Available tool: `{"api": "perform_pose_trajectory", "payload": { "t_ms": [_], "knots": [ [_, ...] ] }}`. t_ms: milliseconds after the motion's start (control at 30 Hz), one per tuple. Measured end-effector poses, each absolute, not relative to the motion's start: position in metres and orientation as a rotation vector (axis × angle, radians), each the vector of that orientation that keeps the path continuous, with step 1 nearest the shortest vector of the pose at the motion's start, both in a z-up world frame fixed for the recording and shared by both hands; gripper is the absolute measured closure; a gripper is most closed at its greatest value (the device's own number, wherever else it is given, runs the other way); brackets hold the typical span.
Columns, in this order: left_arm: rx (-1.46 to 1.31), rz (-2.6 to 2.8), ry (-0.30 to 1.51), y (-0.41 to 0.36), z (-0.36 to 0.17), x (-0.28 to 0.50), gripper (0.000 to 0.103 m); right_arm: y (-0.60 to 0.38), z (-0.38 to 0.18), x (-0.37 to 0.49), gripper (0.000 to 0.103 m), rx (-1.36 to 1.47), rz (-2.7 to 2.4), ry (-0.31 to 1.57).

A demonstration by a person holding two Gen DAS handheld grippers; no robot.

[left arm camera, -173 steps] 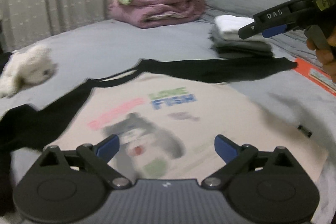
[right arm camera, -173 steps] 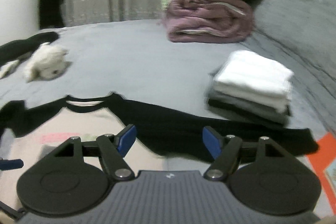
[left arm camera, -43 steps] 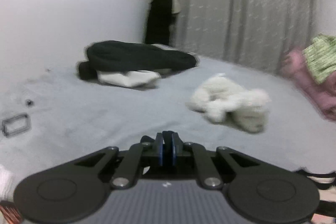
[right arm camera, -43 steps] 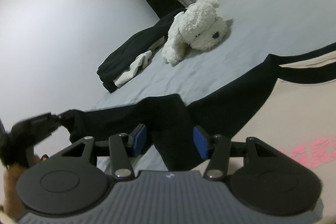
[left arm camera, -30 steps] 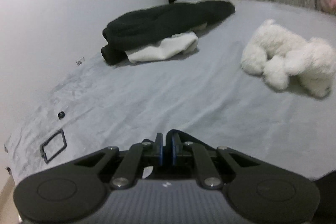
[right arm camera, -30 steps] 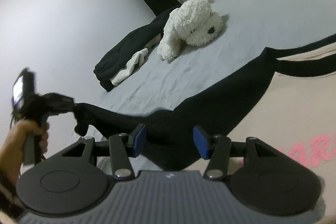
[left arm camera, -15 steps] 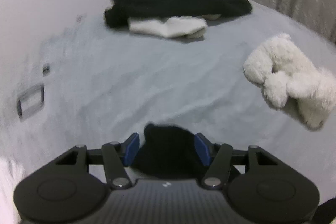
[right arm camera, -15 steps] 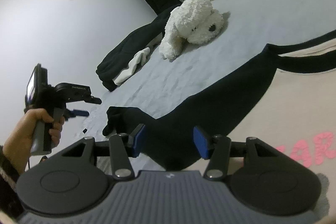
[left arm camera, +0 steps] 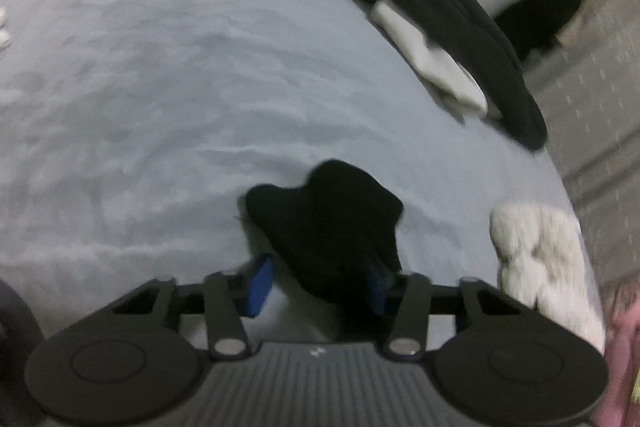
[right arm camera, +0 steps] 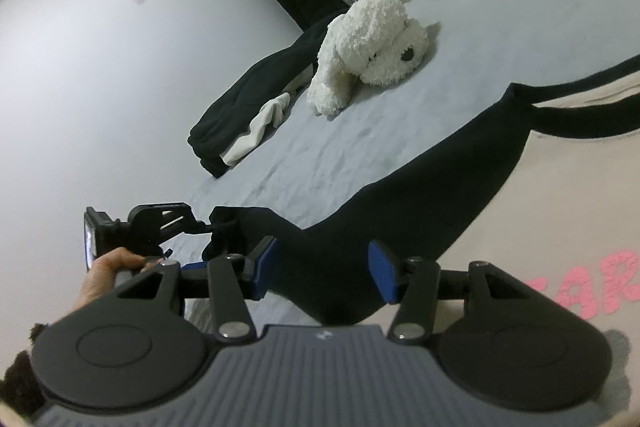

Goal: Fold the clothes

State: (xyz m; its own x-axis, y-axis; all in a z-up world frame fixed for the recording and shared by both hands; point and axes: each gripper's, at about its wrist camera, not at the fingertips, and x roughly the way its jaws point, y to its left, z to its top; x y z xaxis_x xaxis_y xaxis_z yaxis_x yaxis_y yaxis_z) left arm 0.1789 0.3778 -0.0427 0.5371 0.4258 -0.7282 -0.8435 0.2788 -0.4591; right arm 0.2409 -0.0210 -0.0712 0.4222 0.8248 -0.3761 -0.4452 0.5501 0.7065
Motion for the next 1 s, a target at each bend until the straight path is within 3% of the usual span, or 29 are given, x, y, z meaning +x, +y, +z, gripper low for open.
{"api": "perform_pose_trajectory", "payload": {
  "t_ms": [33,300,500,600,667,867,1000],
  "knots": [
    [-0.925,0.926,0.515,0.378,-0.042,0.18,0.095,-0.019,-0.072,0.24,0.048,0.551,0.848,0.78],
    [-0.53,1.172,0.44,0.368,-0.001,0.178,0.095,-0.01,-0.075,0.237,0.048,0.501,0.846,0.79],
    [-0.419,1.267,0.466,0.377,0.01,0.175,0.094,-0.009,-0.076,0.238,0.048,0.496,0.849,0.797],
    [-0.416,1.231,0.472,0.375,0.014,0.175,0.081,-0.007,-0.075,0.236,0.048,0.486,0.857,0.796],
    [-0.397,1.203,0.466,0.367,0.018,0.175,0.063,-0.003,-0.074,0.234,0.048,0.464,0.869,0.789],
    [-0.38,1.006,0.487,0.334,0.016,0.178,0.046,0.014,-0.067,0.219,0.048,0.316,0.913,0.746],
    [-0.324,0.842,0.5,0.294,0.003,0.184,0.044,0.018,-0.068,0.216,0.048,0.277,0.907,0.734]
  ]
}}
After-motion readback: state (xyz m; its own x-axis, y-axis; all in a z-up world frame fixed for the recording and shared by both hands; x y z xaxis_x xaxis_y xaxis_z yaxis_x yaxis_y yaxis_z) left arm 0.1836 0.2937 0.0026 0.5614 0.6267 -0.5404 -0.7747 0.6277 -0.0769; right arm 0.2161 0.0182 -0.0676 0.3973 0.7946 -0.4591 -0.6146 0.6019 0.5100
